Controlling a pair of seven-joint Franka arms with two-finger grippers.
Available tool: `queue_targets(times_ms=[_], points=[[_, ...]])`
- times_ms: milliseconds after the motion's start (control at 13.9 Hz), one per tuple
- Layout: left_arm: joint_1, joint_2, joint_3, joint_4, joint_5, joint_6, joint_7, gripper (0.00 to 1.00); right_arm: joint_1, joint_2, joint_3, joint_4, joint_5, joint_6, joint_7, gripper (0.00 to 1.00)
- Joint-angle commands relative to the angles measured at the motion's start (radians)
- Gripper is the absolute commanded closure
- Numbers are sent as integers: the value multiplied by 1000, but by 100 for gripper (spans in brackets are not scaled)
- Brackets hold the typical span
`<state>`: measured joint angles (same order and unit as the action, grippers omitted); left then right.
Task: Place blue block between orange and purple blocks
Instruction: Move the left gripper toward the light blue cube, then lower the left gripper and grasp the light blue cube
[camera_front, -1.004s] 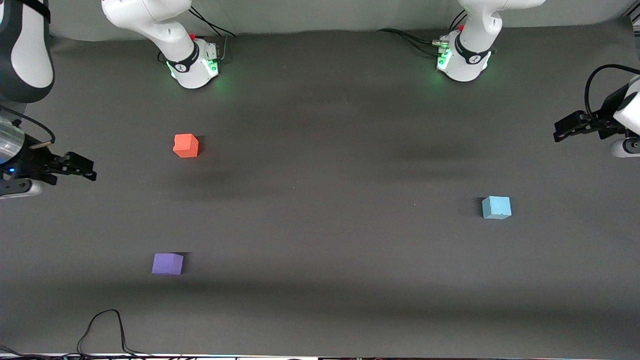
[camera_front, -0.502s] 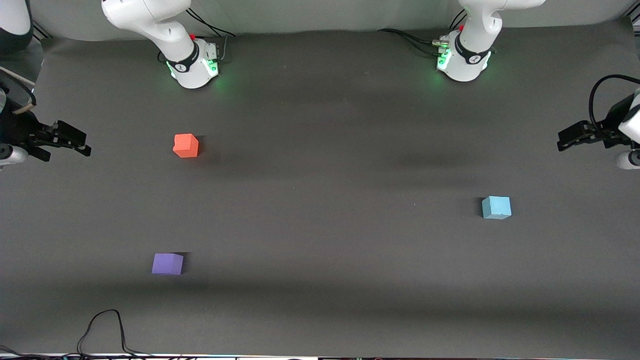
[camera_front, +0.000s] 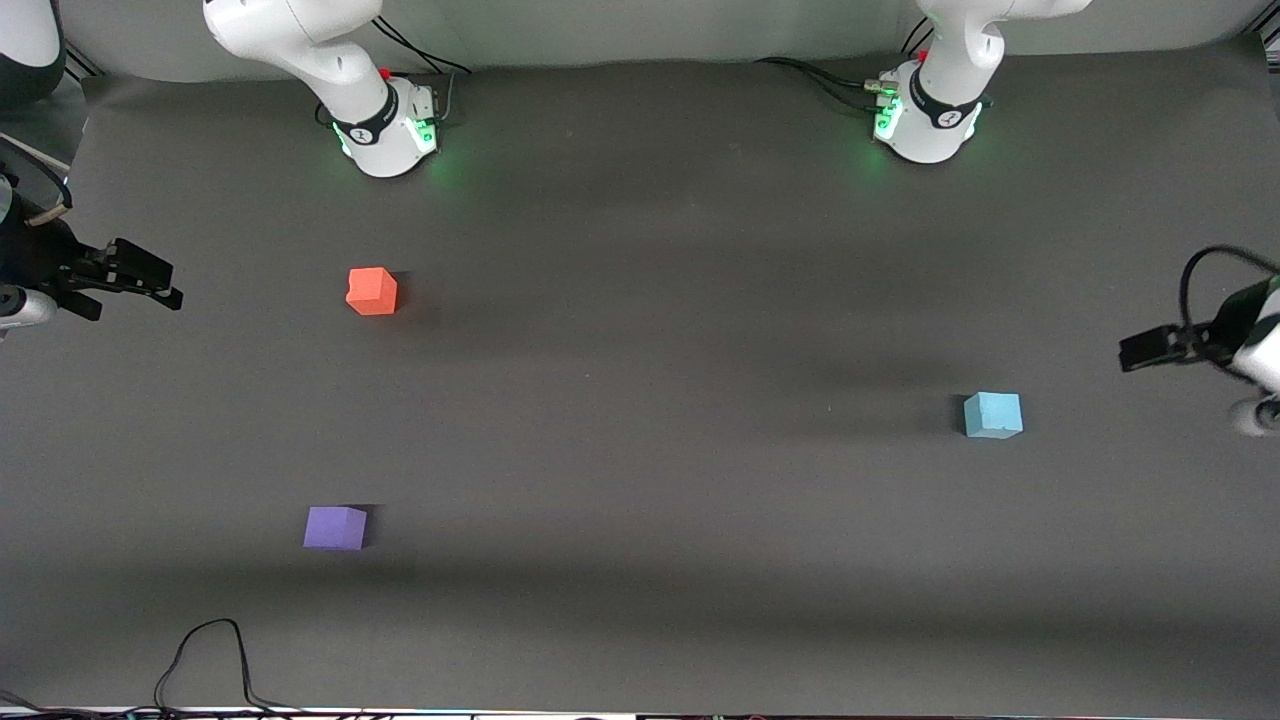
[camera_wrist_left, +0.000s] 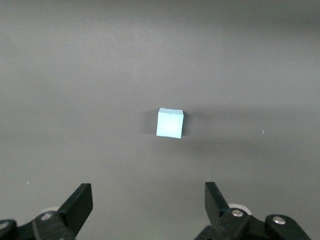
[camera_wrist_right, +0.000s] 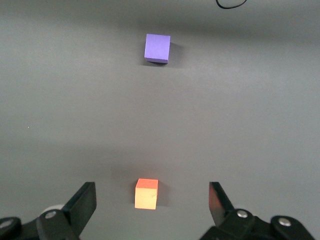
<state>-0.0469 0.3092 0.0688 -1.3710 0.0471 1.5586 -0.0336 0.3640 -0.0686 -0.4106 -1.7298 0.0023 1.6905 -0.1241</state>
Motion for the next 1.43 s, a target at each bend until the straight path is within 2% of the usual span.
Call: queue_targets(times_ms=[0, 358, 502, 1004, 1362], points=[[-25, 4, 6, -125, 16, 127, -71, 0, 10, -8, -5, -2, 2, 1, 12, 0], [-25, 7, 6, -472, 16, 534, -77, 0, 10, -8, -5, -2, 2, 3, 12, 0], [-30, 34, 6, -557, 22, 628, -78, 0, 10, -8, -5, -4, 2, 5, 11, 0], [-19, 148, 6, -568, 56, 699, -60, 0, 10, 1, -5, -5, 2, 14, 11, 0], [-2, 196, 3, -568, 19, 712, -68, 0, 9, -3, -7, -5, 2, 12, 9, 0]])
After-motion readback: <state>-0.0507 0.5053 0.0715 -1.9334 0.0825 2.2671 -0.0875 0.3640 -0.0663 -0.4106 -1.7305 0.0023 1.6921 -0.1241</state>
